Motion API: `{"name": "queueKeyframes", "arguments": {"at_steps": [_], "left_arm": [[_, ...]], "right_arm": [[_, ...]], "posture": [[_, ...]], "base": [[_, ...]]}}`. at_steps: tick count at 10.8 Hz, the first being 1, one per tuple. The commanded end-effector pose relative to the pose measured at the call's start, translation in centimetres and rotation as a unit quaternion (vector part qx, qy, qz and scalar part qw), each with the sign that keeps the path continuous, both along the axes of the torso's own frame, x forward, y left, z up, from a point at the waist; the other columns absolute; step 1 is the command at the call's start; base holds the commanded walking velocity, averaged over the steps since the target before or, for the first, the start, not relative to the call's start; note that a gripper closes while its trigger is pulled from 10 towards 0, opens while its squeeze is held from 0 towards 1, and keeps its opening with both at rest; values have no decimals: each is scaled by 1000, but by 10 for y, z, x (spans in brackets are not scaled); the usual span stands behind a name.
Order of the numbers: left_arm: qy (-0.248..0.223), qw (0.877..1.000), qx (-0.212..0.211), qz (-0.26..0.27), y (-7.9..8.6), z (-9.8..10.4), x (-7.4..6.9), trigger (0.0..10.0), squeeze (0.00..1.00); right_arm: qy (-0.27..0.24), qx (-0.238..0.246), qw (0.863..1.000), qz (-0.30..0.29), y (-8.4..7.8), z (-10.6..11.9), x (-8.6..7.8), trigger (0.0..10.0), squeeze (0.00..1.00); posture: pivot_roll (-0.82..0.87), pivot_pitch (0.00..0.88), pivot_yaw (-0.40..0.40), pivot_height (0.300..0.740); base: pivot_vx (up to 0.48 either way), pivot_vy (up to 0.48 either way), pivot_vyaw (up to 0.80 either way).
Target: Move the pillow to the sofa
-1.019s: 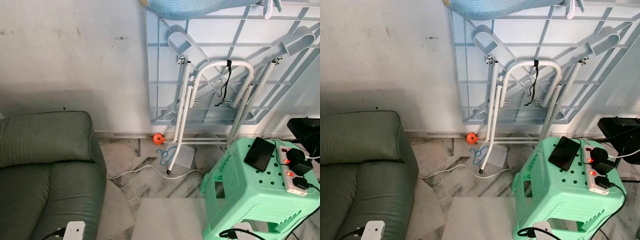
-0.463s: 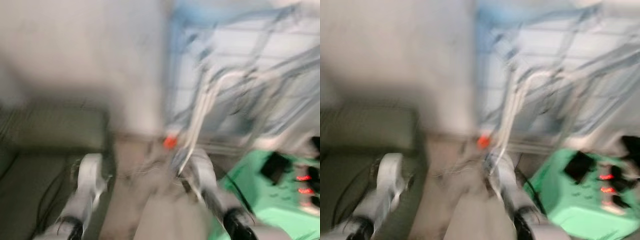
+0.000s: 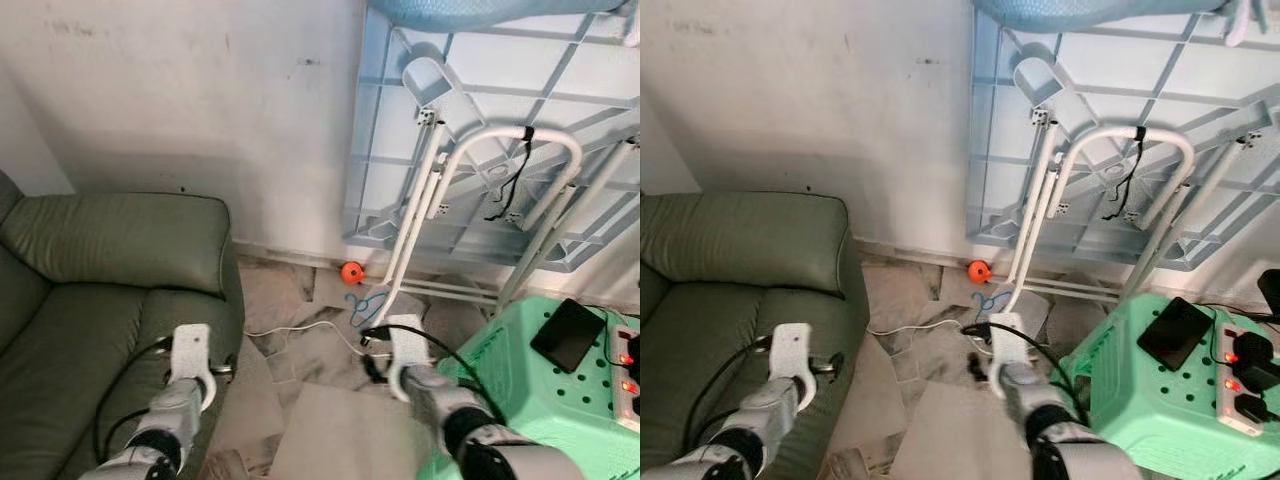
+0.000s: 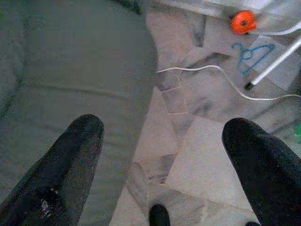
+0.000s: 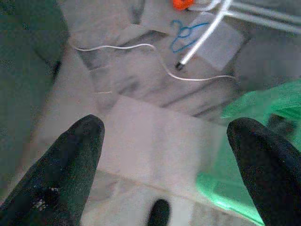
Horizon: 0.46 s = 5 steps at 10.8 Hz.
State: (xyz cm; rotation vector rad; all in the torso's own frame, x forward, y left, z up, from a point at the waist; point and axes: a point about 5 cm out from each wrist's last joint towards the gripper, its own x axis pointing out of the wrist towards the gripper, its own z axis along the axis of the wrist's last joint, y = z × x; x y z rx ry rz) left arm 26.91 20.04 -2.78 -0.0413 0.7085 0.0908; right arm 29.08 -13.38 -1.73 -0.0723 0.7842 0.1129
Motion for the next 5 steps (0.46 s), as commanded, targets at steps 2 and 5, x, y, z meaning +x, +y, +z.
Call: {"name": "queueKeyframes", "arguments": {"at_steps": [2,5], "left_arm": [[16,998,-16,51,21,-7,-14,10000,0],[40,998,-2,43,32,-21,-38,10000,0]], "right_arm": [[20,-26,999,-33,-30,-10,-12,10000,0],[37,-35,998,-43,-48,-21,-29,10000,0]], "posture": [[5,0,7,740],[-8,0,8,740]], "base": [[0,0,0],[0,0,0]]}}
